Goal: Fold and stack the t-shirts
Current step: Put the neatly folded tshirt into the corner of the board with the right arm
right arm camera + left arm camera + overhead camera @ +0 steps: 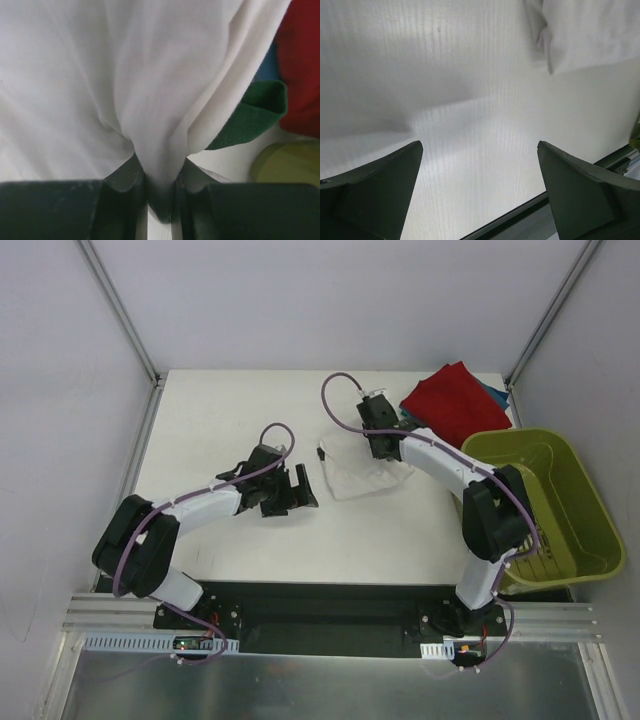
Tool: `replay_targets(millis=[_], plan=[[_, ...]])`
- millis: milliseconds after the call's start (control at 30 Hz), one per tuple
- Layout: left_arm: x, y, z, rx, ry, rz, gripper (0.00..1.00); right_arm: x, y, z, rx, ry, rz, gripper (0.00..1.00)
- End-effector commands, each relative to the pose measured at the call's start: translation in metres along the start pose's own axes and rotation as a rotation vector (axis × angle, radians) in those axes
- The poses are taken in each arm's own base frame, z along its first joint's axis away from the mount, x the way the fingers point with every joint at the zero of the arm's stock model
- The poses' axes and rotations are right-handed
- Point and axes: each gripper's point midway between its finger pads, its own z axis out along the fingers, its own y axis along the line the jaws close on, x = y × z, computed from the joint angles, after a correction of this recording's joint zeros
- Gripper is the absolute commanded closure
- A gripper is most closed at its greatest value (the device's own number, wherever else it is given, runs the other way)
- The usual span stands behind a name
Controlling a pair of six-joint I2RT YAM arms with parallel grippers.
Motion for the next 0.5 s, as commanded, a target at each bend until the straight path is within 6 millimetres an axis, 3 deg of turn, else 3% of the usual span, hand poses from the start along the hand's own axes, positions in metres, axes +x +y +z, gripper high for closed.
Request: replay_targets(millis=[0, 133, 333, 467], plan=[[-0.007, 0.02, -0.017, -0.049, -0.075, 0.009, 0.01, -0.056, -0.044, -0.004, 0.276, -0.104, -0.078, 0.99], [-0.008, 0.026, -0.025, -0.062, -0.102, 0.001, 0.01, -0.093, -0.062, -0.003, 0.396, -0.157, -0.051, 0.99], [-0.013, 0.035, -0.032, -0.099, -0.13, -0.007, 0.01, -0.13, -0.088, 0.004, 0.464, -0.229, -0.011, 0.99], [-0.017, 0.038, -0.034, -0.118, -0.142, -0.01, 0.01, -0.163, -0.111, -0.005, 0.494, -0.313, 0.047, 0.99]])
